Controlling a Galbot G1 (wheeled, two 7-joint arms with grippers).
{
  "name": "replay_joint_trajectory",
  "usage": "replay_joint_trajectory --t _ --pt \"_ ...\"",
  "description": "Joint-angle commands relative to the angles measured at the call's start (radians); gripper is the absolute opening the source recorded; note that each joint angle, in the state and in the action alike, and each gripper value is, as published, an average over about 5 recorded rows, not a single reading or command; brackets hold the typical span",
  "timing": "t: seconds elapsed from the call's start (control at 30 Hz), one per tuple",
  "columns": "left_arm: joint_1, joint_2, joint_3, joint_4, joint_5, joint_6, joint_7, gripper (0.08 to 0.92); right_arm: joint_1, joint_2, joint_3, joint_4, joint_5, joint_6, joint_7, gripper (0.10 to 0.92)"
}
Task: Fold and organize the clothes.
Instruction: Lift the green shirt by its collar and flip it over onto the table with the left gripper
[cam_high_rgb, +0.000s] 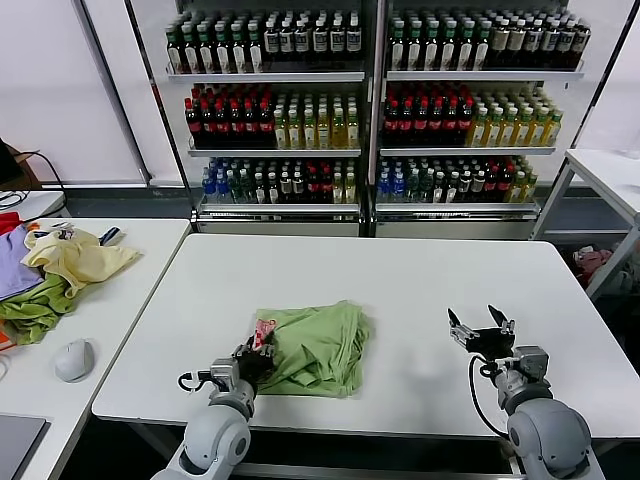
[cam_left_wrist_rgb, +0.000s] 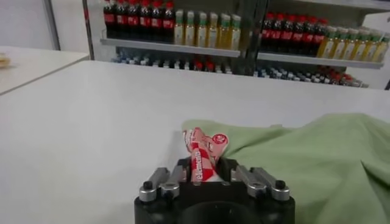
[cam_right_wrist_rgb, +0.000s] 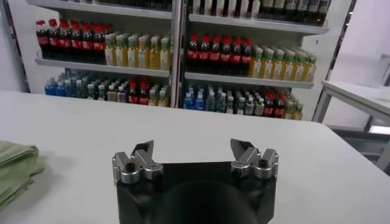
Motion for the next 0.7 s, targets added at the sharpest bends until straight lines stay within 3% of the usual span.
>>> replay_joint_trajectory --t 0.03,0.3,0.6,0.7 --pt "-0.001 0.007 -0.071 -0.016 -0.194 -0.014 0.002 0.325 0.001 0.001 -0.001 0.001 0.000 0.000 0.001 0.823" --pt "-0.025 0.108 -0.288 -0.129 -0.424 0.022 0.005 0.120 0.008 -0.002 -0.002 0.003 0.004 0.000 0.000 0.823" --pt "-0.056 0.344 -0.565 -0.211 -0.724 0.134 -0.009 0.109 0.028 -0.003 -0.007 0.003 0.017 -0.001 0.000 0.823" --pt "-0.064 0.398 -0.598 -0.240 -0.791 0.153 -0.018 0.109 0.033 0.002 -0.012 0.005 0.018 -0.001 0.000 0.823"
